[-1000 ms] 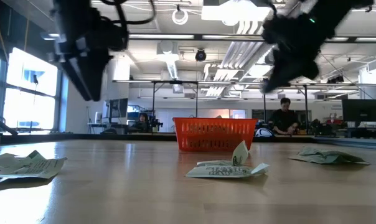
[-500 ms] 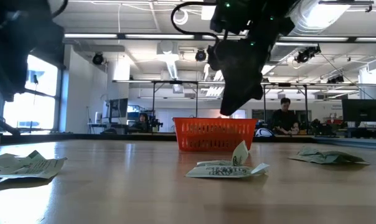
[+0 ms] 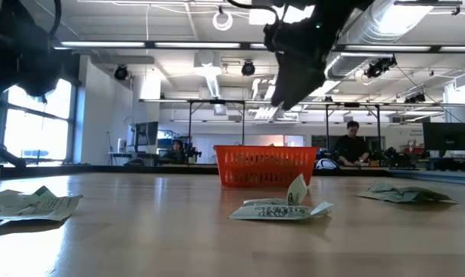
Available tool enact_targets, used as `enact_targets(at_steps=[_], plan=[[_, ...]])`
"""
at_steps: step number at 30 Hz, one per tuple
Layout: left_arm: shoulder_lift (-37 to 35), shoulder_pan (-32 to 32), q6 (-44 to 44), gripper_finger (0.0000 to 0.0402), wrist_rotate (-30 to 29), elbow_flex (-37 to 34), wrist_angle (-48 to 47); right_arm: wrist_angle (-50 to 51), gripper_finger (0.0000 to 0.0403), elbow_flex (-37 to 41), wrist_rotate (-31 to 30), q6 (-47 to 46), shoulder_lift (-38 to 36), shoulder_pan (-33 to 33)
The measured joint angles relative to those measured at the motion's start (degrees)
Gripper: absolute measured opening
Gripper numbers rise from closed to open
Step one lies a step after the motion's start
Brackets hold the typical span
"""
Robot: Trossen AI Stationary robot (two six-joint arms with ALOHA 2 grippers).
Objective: Pick and place Stevia / Truvia into bins
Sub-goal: Put the light green stevia packet into the orange basket
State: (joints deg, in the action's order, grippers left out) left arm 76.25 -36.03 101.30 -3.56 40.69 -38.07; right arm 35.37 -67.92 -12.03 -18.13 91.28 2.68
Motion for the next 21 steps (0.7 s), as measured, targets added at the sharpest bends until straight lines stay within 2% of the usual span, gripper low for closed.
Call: enact_targets(at_steps=[5, 10, 13, 17, 21], plan=[[7.3, 0.0, -0.1, 0.0214, 3.2, 0.1, 7.1, 6.6, 0.0325, 0.3, -3.3, 0.7, -0.9, 0.0], [12.9, 0.0, 0.3, 0.0213, 3.2, 1.8, 5.6, 9.2, 0.0324, 0.3, -5.2, 0.7, -0.9, 0.0], [14.6, 0.0, 0.5, 0.0199, 2.4, 2.5, 3.8, 9.3, 0.0323, 0.3, -5.3, 1.6, -1.0, -0.1], [14.8, 0.9, 0.8, 0.0143, 0.0, 2.6, -0.4, 9.6, 0.0323, 0.3, -8.8, 3.3, -1.0, -0.1], [14.7, 4.6, -3.2, 0.0057, -4.6, 2.4, -6.9, 10.2, 0.0321, 0.3, -11.1, 4.1, -1.6, -0.1]])
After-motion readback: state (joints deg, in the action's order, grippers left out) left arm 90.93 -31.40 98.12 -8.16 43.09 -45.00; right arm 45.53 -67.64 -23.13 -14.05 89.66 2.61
